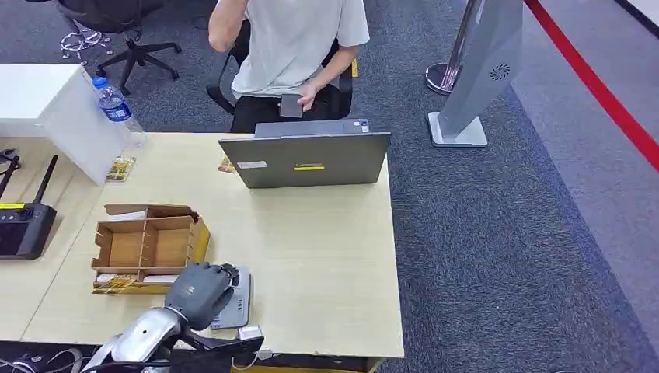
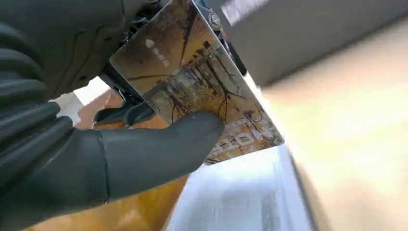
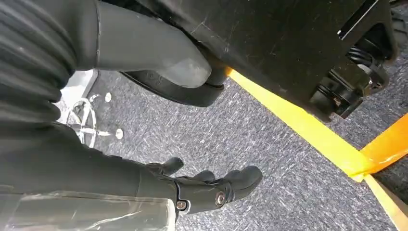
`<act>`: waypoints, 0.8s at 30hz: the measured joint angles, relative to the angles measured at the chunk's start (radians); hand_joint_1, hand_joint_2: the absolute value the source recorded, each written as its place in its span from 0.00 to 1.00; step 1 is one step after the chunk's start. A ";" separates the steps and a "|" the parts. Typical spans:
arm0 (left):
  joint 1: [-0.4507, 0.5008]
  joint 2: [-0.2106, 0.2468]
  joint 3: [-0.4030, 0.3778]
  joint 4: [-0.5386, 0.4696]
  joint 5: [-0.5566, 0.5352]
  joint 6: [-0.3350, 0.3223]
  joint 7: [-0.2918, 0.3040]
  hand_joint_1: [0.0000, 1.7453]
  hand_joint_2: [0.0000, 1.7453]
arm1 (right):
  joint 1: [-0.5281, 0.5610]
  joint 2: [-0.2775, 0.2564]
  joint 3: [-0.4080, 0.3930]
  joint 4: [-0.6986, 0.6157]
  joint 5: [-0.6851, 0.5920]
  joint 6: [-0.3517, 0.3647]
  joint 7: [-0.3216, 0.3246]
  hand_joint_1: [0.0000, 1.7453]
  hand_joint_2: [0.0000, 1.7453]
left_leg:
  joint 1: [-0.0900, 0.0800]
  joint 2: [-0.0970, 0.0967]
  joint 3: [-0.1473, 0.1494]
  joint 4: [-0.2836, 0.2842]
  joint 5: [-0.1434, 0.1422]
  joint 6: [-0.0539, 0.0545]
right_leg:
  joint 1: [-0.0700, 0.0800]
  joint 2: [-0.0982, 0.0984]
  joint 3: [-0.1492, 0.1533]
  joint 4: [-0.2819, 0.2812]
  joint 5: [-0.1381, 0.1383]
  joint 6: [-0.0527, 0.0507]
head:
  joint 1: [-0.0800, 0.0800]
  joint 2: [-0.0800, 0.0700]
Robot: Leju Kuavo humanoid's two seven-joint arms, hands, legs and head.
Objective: Pass the card to the sensor for recognition and then transmit it.
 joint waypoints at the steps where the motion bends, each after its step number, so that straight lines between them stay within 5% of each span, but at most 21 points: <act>1: -0.010 -0.019 0.002 -0.016 -0.002 0.026 0.011 1.00 1.00 | 0.000 0.000 0.000 0.000 0.000 -0.001 -0.002 0.00 1.00 | 0.000 -0.001 0.000 0.000 0.000 0.000 | 0.000 -0.001 0.000 0.000 0.000 0.000 | 0.000 0.000; 5: -0.089 -0.101 0.038 -0.092 -0.005 0.114 0.057 1.00 1.00 | 0.000 0.000 0.003 0.002 0.011 0.000 -0.005 0.00 1.00 | 0.000 -0.001 -0.001 0.001 0.000 0.000 | 0.000 -0.001 0.000 0.000 0.001 0.000 | 0.000 0.000; 12: -0.273 -0.169 0.135 -0.109 -0.022 0.112 0.112 1.00 1.00 | -0.002 0.001 0.029 0.002 0.047 0.016 -0.003 0.00 1.00 | 0.001 -0.001 0.000 0.001 0.002 0.000 | 0.001 -0.001 0.000 0.000 0.001 -0.001 | 0.000 0.000; 18: -0.536 -0.200 0.184 0.093 -0.119 -0.026 0.234 1.00 1.00 | -0.010 0.001 0.055 0.002 0.074 0.040 0.007 0.00 1.00 | 0.001 0.000 0.000 0.001 0.003 -0.002 | 0.001 -0.001 0.000 0.001 0.003 -0.002 | 0.000 0.000; 24: -0.682 -0.226 0.196 0.265 -0.149 -0.070 0.272 1.00 1.00 | -0.013 0.000 0.074 0.002 0.079 0.052 0.014 0.00 1.00 | 0.001 0.000 0.000 0.001 0.004 -0.001 | 0.001 0.000 0.000 0.001 0.003 -0.002 | 0.000 0.000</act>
